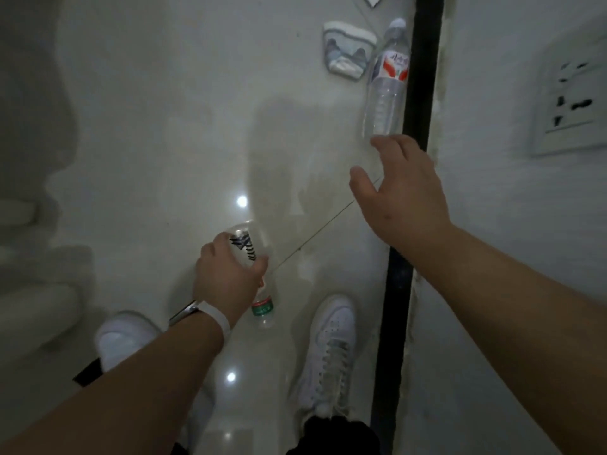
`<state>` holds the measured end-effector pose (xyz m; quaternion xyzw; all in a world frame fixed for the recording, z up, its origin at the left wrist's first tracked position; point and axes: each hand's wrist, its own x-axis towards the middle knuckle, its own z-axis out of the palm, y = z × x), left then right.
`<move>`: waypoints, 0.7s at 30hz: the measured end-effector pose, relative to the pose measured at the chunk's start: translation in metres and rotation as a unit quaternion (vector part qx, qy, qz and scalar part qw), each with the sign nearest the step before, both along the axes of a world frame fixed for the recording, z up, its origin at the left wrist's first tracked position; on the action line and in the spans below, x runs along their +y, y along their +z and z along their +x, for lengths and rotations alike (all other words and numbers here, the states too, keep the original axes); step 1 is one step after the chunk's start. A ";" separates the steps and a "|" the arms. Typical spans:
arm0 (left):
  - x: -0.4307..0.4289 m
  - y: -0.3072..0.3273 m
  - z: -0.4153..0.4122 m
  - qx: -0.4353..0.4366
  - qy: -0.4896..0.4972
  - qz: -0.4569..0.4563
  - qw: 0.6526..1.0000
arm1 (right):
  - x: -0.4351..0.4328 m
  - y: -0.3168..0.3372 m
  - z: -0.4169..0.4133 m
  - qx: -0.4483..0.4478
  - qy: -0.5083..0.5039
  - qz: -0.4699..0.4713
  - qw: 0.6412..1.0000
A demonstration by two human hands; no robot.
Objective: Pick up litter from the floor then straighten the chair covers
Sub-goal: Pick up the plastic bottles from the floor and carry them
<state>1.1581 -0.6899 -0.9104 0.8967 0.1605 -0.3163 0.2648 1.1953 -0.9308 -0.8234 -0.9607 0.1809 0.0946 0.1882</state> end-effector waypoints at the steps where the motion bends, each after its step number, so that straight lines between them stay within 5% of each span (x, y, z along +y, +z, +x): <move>1: -0.002 -0.013 -0.001 0.005 0.010 0.002 1.000 | -0.004 -0.014 0.004 0.000 -0.003 0.001 1.000; 17: -0.073 -0.058 0.080 -0.035 -0.036 -0.089 0.995 | -0.084 -0.142 0.090 0.002 -0.172 0.021 0.985; 21: -0.086 -0.056 0.089 -0.041 -0.030 -0.127 0.991 | -0.089 -0.163 0.101 0.024 -0.244 0.093 0.965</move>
